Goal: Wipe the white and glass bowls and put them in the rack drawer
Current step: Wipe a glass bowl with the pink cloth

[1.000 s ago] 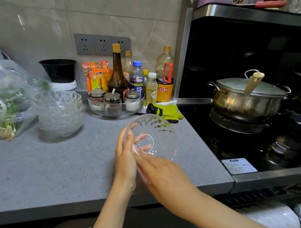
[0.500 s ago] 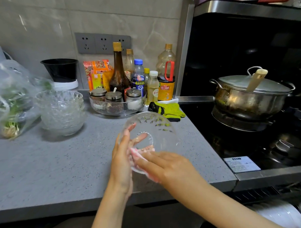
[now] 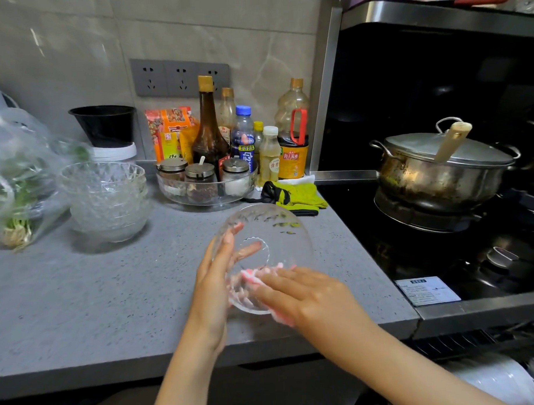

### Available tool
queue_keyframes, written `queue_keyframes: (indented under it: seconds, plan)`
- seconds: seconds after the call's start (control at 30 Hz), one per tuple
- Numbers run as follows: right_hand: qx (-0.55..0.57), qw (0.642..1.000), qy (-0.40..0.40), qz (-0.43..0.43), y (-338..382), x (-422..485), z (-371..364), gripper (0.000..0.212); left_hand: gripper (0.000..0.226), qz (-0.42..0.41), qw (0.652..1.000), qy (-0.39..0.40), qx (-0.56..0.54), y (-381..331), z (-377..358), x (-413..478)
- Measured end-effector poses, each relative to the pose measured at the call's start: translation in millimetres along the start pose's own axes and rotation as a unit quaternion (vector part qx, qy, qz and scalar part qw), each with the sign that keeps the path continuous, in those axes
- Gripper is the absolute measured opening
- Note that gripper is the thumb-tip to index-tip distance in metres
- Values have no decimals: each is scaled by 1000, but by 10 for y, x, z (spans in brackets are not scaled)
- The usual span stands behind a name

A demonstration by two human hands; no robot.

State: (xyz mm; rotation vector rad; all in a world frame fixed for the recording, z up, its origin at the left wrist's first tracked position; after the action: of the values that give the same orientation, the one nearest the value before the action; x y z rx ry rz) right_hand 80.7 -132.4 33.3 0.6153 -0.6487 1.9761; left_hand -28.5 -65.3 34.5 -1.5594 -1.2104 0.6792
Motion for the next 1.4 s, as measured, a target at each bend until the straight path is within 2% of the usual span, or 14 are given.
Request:
queue_keyframes:
  seconds: [0.13, 0.27, 0.37, 0.5, 0.6, 0.67, 0.77, 0.87, 0.97, 1.1, 1.17, 1.23, 1.4]
  plan:
    - [-51, 999, 8, 9, -26, -29, 36, 35, 40, 3, 1000, 2, 0, 3, -9, -36]
    - [0, 998, -34, -58, 126, 77, 31, 33, 34, -3, 997, -38, -63, 125, -181, -124]
    - [2, 998, -40, -42, 175, 55, -20, 35, 28, 26, 997, -29, -70, 134, -180, -127]
    - [-83, 996, -12, 37, -29, -61, 4, 34, 43, 31, 999, 20, -1, -10, 30, -34]
    - [-122, 992, -12, 34, -29, -38, 2, 26, 34, 32, 999, 19, -36, 28, 14, -52]
    - [-90, 995, -40, 0, 78, 42, 15, 28, 33, 20, 997, -16, -77, 103, -72, -109]
    - [-43, 996, -65, -38, 204, 136, 12, 35, 33, 19, 995, -24, -91, 145, -169, -160]
    - [-51, 997, -56, 11, 142, 75, -16, 37, 41, 19, 999, -8, -42, 26, -22, -73]
    - [-100, 993, -26, 52, -25, -1, -19, 25, 44, 30, 999, 24, -1, -21, 87, -29]
    - [-70, 997, -26, 9, -6, 57, -37, 20, 55, 48, 996, -5, -79, 138, -54, -125]
    - [-14, 998, -33, -48, 57, 136, -37, 27, 49, 54, 993, -25, -103, 234, -160, -150]
    - [-9, 997, -21, -73, 105, 143, -62, 28, 29, 66, 990, -32, -118, 256, -207, -140]
    - [-48, 998, -17, 28, -31, -75, -18, 50, 48, 69, 996, 25, -54, 131, -58, -22]
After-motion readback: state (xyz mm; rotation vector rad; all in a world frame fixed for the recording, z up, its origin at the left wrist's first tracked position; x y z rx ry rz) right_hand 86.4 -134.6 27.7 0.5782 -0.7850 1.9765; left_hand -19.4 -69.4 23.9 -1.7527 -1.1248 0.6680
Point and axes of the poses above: each hand's wrist, its own x-axis towards the middle knuckle, its own z-axis out of the back of the hand, y = z × x, the point moved 4 cm from there along x, towards the middle knuckle
